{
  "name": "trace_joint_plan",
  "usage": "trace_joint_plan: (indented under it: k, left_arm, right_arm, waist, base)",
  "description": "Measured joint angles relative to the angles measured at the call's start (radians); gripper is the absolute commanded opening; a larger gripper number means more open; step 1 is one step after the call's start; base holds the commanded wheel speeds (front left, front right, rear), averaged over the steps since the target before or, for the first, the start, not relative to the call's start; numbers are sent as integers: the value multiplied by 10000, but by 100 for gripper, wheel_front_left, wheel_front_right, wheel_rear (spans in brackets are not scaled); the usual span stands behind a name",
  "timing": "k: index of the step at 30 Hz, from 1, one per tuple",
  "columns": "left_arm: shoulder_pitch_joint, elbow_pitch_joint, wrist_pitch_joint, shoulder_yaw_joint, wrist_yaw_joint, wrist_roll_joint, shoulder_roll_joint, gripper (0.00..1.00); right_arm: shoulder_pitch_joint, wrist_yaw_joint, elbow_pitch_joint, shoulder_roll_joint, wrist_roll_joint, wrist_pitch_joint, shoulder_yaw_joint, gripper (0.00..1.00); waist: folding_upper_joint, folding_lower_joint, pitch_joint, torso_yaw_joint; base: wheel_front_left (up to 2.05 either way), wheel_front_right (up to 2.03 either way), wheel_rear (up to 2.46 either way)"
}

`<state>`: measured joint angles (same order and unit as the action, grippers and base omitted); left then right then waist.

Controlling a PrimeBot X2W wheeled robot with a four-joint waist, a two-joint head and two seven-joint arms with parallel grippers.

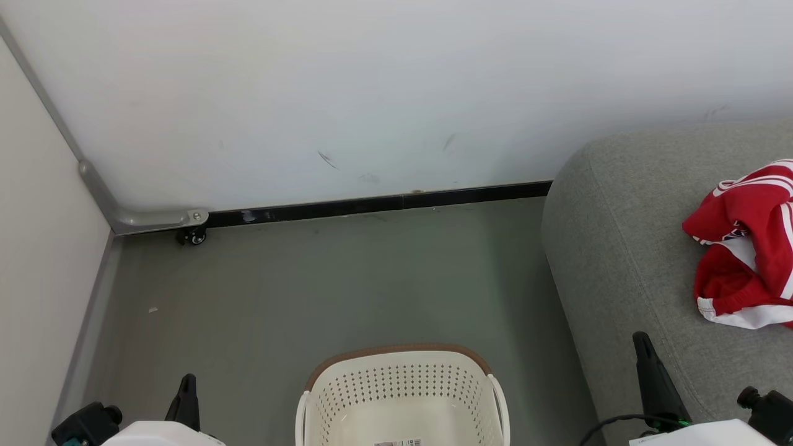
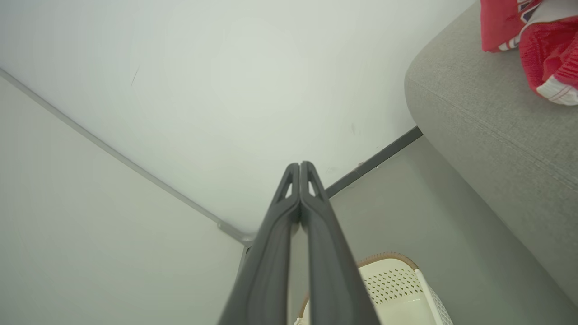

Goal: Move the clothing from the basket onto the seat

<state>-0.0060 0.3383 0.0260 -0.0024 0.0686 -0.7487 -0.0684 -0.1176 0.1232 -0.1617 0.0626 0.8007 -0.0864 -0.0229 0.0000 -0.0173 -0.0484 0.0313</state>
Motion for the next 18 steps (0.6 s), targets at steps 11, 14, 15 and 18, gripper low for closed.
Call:
trace_joint_plan:
  k: [11, 14, 15, 18]
  left_arm:
    - [-20, -63, -272, 178, -341, -1599, 56, 0]
    - [-39, -75, -364, 228, -418, -2036, 67, 0]
    - [-45, -86, -397, 242, -441, -2186, 69, 0]
    - [-86, -109, -485, 295, -593, -2625, 77, 0]
  right_arm:
    - [276, -2, -144, 96, 1714, 209, 102, 0]
    - [404, 0, -236, 123, 2190, 253, 117, 0]
    - [411, -2, -268, 130, 2347, 261, 123, 0]
    - [416, 0, -343, 161, 2823, 341, 130, 0]
  waist:
    - [0, 42, 60, -63]
    - [0, 71, 96, -79]
    - [0, 79, 110, -84]
    - [0, 107, 153, -100]
  base:
    - [0, 0, 0]
    - [0, 0, 0]
    - [0, 0, 0]
    - [0, 0, 0]
